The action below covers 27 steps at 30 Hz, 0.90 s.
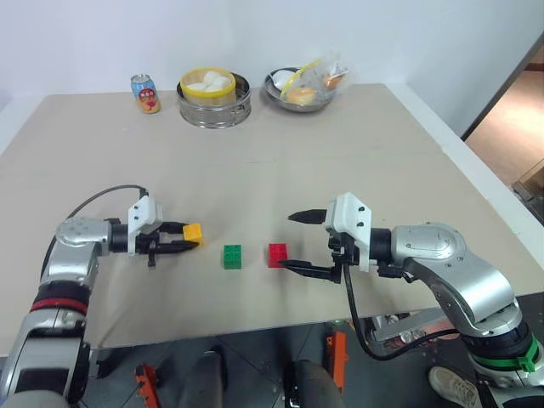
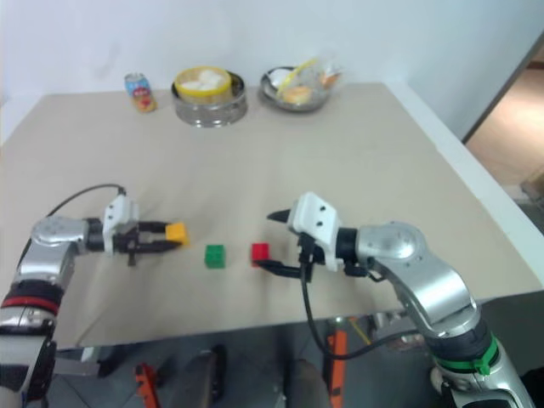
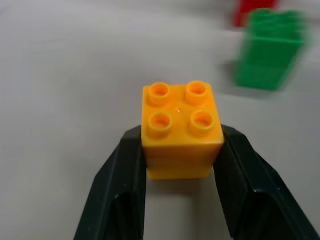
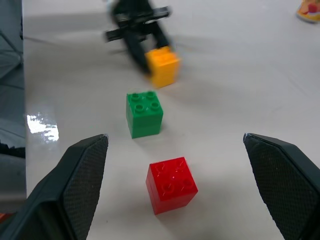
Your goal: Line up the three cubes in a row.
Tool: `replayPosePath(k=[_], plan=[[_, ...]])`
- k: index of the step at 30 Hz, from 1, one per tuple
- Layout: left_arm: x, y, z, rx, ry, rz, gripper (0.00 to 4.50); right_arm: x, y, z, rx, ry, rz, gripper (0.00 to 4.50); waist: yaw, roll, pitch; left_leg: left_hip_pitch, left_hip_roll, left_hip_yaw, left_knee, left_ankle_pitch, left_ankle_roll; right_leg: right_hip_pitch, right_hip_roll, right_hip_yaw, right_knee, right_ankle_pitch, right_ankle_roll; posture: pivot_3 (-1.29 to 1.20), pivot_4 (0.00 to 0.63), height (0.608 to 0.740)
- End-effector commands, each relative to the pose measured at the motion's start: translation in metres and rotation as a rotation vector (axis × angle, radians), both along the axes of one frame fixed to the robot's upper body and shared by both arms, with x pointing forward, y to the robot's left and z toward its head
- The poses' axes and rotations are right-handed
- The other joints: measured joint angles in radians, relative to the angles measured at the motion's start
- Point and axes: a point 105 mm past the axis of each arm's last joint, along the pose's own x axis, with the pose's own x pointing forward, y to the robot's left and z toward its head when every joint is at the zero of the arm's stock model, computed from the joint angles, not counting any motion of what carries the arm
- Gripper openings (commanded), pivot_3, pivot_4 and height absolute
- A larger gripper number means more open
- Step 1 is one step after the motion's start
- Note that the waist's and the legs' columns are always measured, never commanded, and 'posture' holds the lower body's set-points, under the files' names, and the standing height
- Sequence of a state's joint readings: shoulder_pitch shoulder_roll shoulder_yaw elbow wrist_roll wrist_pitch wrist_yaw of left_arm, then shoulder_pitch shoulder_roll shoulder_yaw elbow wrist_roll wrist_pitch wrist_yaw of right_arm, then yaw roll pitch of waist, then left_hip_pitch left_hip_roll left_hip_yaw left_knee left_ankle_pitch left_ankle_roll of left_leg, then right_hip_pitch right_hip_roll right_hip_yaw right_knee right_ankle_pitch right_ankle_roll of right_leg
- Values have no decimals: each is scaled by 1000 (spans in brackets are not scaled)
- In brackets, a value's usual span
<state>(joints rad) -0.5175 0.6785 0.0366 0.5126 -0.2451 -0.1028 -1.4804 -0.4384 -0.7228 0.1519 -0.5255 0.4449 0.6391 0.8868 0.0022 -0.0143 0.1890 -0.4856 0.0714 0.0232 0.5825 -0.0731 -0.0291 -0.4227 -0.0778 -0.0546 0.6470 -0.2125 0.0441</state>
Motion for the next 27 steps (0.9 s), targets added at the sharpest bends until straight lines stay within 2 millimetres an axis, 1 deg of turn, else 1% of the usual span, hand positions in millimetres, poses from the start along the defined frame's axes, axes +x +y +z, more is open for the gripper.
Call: replayPosePath(k=[1, 2, 7, 11, 19, 27], plan=[[-11, 2, 19, -7, -37, -36, 1309, -6, 0, 8, 1, -31, 37, 4500, 2, 0, 0, 0, 0, 0, 0, 0, -1, 0, 0, 0, 0, 0, -1, 0, 150, 740], [-14, 2, 20, -11, -28, -40, 1309, -5, 1, 7, -1, -30, 41, 4500, 3, 0, 0, 0, 1, 0, 1, -1, -1, -3, 0, 0, 0, 0, -1, 0, 150, 740], [-18, -5, 22, -26, -13, -72, 1309, -3, 2, 7, -6, -29, 55, 4500, 5, 0, 0, 1, 1, 4, 2, -1, -1, -3, -4, -3, -1, 1, -1, 0, 150, 740], [-20, -9, 17, -19, 0, -82, 1309, -2, 2, 6, -10, -30, 61, 4500, 5, 0, 0, 1, 1, 5, 2, -2, -1, -4, -7, -5, -1, 2, -1, 0, 150, 740], [-20, -9, 10, 5, 20, -93, 1309, -4, 1, 5, -8, -20, 58, 4500, 5, 0, 0, 1, 1, 5, 2, -3, 0, -3, -6, -6, -1, 1, 0, 0, 150, 740], [-23, -3, 3, 43, 28, -98, 1309, -4, -2, 2, -17, -15, 47, 4500, 5, 0, 0, 1, 1, 5, 3, -4, -1, -4, -7, -6, -1, 1, 0, 0, 150, 740]])
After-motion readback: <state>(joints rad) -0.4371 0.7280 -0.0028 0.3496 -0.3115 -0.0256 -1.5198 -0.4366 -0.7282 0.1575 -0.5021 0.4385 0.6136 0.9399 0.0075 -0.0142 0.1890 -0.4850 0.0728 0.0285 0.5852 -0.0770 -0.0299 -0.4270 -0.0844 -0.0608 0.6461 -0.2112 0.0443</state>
